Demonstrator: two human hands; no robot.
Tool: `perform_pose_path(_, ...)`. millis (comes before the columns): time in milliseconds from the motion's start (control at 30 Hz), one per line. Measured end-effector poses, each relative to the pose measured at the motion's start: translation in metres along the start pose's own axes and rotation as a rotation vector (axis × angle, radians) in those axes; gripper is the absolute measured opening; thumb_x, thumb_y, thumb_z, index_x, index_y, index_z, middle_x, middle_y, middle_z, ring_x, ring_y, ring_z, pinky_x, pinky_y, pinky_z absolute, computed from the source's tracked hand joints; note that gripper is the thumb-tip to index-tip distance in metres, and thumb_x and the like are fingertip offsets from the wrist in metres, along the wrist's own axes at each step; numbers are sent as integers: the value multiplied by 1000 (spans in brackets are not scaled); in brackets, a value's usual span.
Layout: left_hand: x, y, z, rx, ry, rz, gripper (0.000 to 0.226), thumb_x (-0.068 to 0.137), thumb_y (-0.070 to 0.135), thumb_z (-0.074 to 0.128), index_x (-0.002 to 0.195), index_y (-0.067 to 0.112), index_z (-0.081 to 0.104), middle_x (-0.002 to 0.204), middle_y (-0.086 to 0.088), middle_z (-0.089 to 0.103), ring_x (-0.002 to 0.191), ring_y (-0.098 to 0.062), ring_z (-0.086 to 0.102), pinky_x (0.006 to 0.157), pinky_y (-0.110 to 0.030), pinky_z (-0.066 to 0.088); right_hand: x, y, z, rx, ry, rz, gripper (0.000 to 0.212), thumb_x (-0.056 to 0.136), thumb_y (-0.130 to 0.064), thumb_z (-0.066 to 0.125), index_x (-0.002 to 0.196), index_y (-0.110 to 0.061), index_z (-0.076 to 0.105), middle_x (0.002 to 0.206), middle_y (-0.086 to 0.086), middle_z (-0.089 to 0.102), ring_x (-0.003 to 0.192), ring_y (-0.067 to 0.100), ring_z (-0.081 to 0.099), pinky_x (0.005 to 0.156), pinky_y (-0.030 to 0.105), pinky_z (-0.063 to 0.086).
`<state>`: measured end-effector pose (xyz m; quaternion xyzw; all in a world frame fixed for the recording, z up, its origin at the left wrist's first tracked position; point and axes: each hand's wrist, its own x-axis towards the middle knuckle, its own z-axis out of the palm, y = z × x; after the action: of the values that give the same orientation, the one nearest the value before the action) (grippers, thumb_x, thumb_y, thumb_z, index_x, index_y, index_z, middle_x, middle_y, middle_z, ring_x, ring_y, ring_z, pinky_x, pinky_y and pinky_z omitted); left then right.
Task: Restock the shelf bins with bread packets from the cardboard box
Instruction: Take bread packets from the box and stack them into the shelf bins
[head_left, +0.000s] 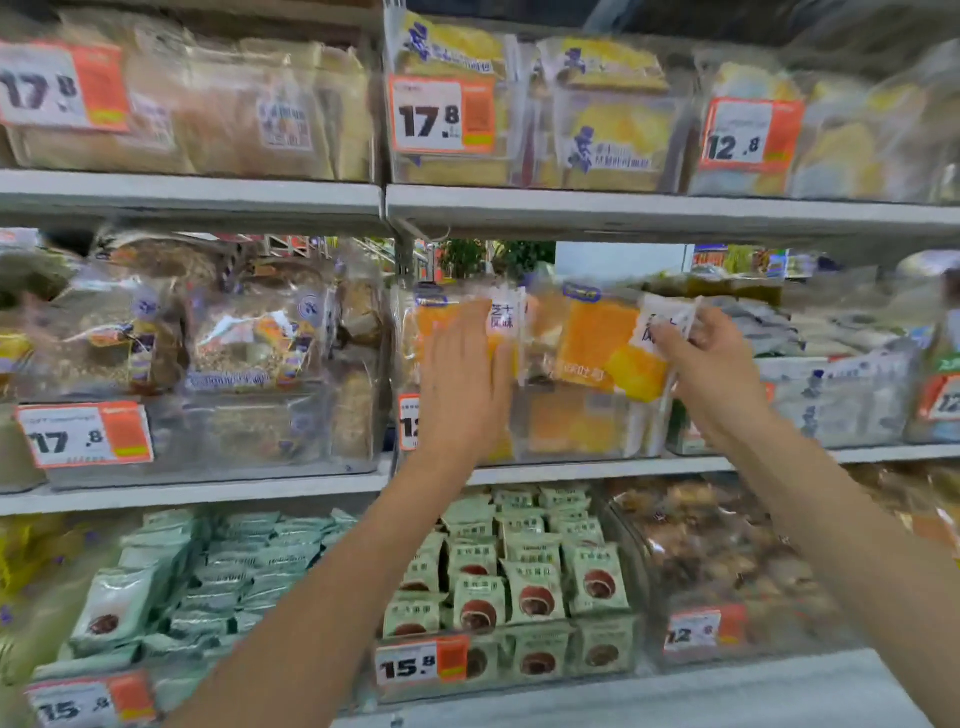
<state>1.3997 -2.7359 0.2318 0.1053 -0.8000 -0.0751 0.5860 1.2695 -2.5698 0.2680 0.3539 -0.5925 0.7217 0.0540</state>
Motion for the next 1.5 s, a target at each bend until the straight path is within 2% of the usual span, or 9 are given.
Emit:
perform_pose_path(100,16,-39,29,458,-108,332,57,99,39,23,148,10,27,153,-8,31,143,-24,23,116,-53,7,52,1,-5,-71,63,-68,15,94,-10,56,108,-8,56,101,6,64,85,12,62,81,26,50)
perform_pose_path(200,19,-66,49,607,-185,477,61,98,46,28,152,17,20,158,-5,20,146,-23,13,114,-61,4,94,20,4,-218,51,-76,19,94,-16,56,113,-11,54,110,9,64,99,22,62,89,38,51)
perform_pose_path(433,19,-68,50,596,-146,471,61,96,45,38,150,17,27,156,-7,24,145,-26,18,112,-63,13,127,59,54,-292,-84,95,39,95,-20,55,132,-9,46,122,4,58,105,20,58,90,39,51)
perform_pose_path(567,19,-70,52,612,-168,469,61,95,44,37,150,17,28,155,-8,26,145,-27,18,113,-62,12,130,70,67,-448,-73,136,66,91,-41,58,144,-14,31,141,7,46,127,29,46,103,47,42)
perform_pose_path(767,19,-69,52,612,-187,458,60,95,43,36,150,18,28,155,-9,27,145,-28,19,112,-62,12,131,66,62,-473,-3,230,73,86,-40,64,141,-9,27,142,14,42,124,33,47,100,47,45)
perform_pose_path(933,20,-64,45,630,-273,481,58,97,42,31,151,22,24,156,-8,24,145,-26,17,113,-62,10,96,54,49,-800,-46,36,87,85,-38,67,147,-3,18,150,20,26,140,33,24,112,45,26)
perform_pose_path(1233,-91,-50,15,370,-322,905,48,91,32,43,136,15,42,136,-11,49,122,-26,44,104,-44,32,-84,76,30,-679,-36,-463,25,94,-16,54,118,-10,51,115,8,51,108,19,45,87,18,29)
perform_pose_path(1433,-262,-58,16,196,-695,586,28,83,19,46,110,10,52,103,-10,63,89,-27,59,80,-35,36,-242,179,31,-713,-381,-118,18,94,-24,47,111,-22,53,112,-3,52,108,13,46,87,20,36)
perform_pose_path(1500,-313,-59,11,209,-955,325,39,83,17,43,122,11,46,114,-9,59,103,-28,57,87,-36,34,-288,217,28,-778,-508,40,21,95,-27,49,114,-23,54,116,-5,52,113,15,47,91,25,39)
